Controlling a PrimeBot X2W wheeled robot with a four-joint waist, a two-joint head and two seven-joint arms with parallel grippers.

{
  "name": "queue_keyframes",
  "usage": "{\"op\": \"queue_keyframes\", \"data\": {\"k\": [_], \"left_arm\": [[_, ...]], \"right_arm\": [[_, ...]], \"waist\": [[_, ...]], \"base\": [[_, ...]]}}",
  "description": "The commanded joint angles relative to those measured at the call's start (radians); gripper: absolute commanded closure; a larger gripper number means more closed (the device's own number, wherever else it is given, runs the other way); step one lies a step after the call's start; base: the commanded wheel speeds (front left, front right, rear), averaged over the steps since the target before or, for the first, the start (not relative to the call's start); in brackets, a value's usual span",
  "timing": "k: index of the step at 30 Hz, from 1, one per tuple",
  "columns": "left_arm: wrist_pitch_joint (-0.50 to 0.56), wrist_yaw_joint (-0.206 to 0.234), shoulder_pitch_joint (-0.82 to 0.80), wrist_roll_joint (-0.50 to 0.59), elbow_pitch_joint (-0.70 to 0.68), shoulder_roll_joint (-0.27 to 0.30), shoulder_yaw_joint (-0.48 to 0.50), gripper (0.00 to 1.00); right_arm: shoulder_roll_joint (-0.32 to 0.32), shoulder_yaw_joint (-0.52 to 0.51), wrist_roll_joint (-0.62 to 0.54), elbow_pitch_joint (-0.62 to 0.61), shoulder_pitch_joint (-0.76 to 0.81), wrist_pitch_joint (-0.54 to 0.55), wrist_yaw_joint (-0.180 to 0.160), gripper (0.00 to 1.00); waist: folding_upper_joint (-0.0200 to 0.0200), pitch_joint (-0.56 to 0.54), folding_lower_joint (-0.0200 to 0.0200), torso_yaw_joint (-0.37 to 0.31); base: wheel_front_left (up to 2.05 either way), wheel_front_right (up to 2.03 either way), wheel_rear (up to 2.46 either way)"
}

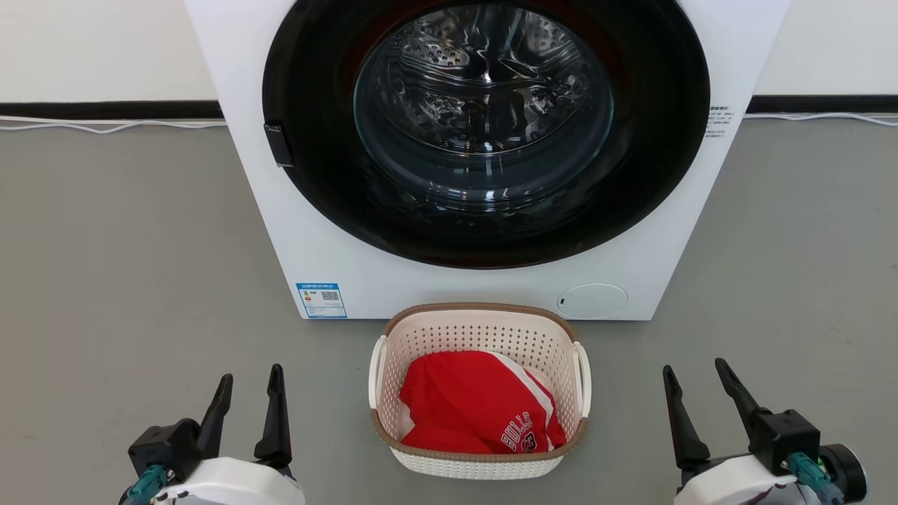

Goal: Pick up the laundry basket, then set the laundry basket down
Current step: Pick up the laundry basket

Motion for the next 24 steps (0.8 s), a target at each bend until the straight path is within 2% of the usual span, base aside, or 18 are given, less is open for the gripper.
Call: {"op": "queue_keyframes", "data": {"k": [1,18,24], "left_arm": [[-0.014,0.010,-0.019,0.012,-0.025,0.013,0.028,0.00],[-0.014,0.017,-0.025,0.024,-0.029,0.013,0.033,0.00],[-0.014,0.015,-0.042,0.032,-0.034,0.013,0.035,0.00]], "right_arm": [[-0.010,0.018,0.000,-0.016,-0.021,-0.014,0.006,0.00],[-0.010,0.011,0.000,-0.012,-0.023,-0.014,0.006,0.00],[-0.010,0.001,0.005,-0.014,-0.045,-0.014,0.006,0.00]], "waist": [[-0.0001,0.001,-0.0001,0.000],[-0.0001,0.007,-0.0001,0.003],[-0.0001,0.045,-0.0001,0.000]], "base": [[0.00,0.00,0.00],[0.00,0.00,0.00],[0.00,0.00,0.00]]}}
